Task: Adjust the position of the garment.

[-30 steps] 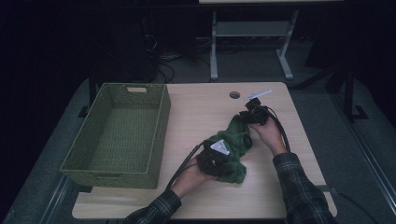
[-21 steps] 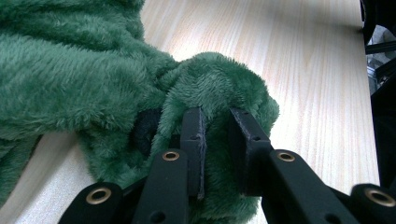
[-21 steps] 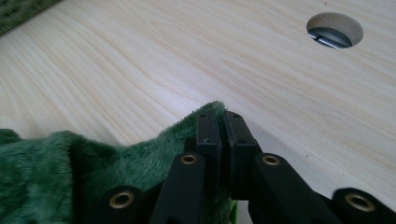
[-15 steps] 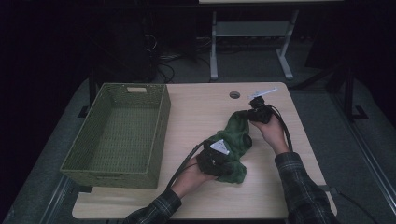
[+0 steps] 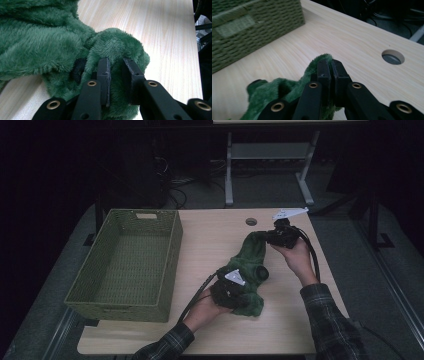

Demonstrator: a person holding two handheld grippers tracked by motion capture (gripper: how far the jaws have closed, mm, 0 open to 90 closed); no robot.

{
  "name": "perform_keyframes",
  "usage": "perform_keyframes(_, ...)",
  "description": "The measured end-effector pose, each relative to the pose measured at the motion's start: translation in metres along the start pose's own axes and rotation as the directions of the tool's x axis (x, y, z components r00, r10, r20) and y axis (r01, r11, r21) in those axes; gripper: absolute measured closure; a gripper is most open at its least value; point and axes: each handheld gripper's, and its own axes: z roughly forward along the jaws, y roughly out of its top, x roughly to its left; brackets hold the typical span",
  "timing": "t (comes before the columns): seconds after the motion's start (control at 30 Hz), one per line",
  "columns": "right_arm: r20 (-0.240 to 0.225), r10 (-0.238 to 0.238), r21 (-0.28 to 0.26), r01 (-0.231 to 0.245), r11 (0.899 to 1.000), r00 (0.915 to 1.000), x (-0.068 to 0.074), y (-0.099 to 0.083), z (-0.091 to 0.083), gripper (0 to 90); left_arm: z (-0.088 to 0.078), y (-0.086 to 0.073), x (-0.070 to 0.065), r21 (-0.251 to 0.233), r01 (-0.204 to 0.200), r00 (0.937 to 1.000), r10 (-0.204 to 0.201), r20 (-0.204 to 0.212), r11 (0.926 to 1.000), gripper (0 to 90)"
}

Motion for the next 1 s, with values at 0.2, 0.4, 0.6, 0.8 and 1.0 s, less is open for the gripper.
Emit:
perform_keyframes(0.2, -0.043, -0.033, -0.032, 0.031, 0.999, 0.9985, 0.012, 0.001, -0.013, 86.4, 0.0, 0.0, 0.001, -0.001, 0.0, 1.0, 0.0, 0.001, 1.0, 76.1)
perform_keyframes(0.4, -0.093, -0.069, -0.065, 0.063, 0.996, 0.9933, 0.028, -0.003, -0.026, 86.4, 0.0, -0.001, 0.001, -0.006, 0.003, 1.0, -0.003, 0.0, 1.0, 76.1)
perform_keyframes(0.6, -0.112, -0.11, -0.083, 0.101, 0.991, 0.9877, 0.042, -0.006, -0.037, 86.5, -0.001, -0.001, 0.001, -0.003, 0.001, 1.0, -0.001, -0.003, 1.0, 76.1)
perform_keyframes(0.8, -0.129, -0.128, -0.101, 0.115, 0.988, 0.9834, 0.051, -0.01, -0.045, 86.5, -0.001, -0.001, 0.002, -0.01, 0.011, 0.9999, -0.011, 0.005, 0.9999, 76.1)
perform_keyframes(1.0, -0.142, -0.154, -0.097, 0.141, 0.985, 0.9779, 0.062, -0.015, -0.048, 86.6, -0.003, -0.002, 0.002, -0.031, 0.032, 0.9995, -0.032, 0.002, 0.999, 75.6)
